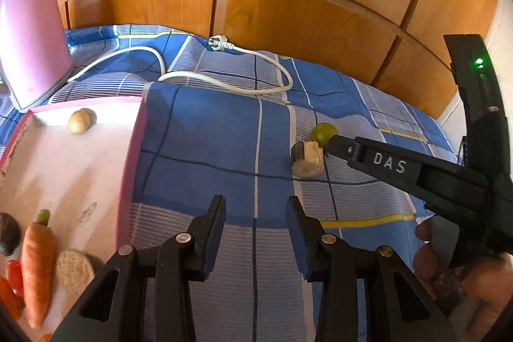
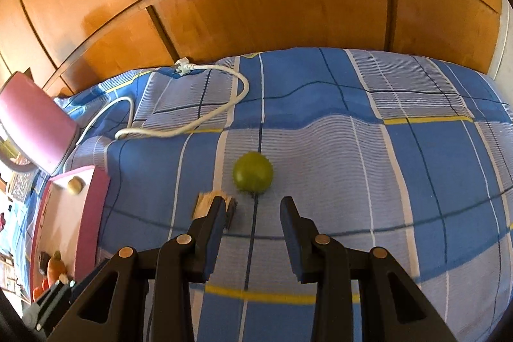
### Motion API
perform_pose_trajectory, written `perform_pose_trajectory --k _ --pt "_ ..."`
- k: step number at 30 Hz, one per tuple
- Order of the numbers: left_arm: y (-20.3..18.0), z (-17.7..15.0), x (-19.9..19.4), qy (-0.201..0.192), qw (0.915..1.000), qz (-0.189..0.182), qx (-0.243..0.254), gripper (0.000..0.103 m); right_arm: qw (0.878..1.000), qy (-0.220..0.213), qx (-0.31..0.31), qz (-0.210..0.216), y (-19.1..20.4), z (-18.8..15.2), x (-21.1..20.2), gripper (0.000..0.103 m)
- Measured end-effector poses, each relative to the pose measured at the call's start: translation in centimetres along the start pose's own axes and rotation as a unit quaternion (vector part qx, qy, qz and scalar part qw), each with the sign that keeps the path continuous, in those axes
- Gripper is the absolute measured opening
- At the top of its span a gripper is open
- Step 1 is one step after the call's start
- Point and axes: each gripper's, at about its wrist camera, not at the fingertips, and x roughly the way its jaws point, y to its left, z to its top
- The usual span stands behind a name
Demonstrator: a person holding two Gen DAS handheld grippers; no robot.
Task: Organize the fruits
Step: 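Close the right tool on the green lime while the left tool approaches the pale cube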
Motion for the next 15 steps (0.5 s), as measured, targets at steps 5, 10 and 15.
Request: perform_pose_trajectory --k 5,10,15 --pt "0.0 0.6 0.8 0.0 1.0 -0.005 -0.007 0.039 1.0 0.003 0.005 0.004 -0.2 1.0 1.4 0.036" --pt "0.2 1.0 1.4 0.002 0.9999 -0.005 -0.013 0.039 1.0 0.007 0.007 0.006 -0.1 1.5 2.5 0.036" --pt "0.1 1.1 1.7 0.002 0.9999 -0.01 -0.012 0.039 1.0 0.006 0.007 0.017 -0.2 1.6 2.9 0.031"
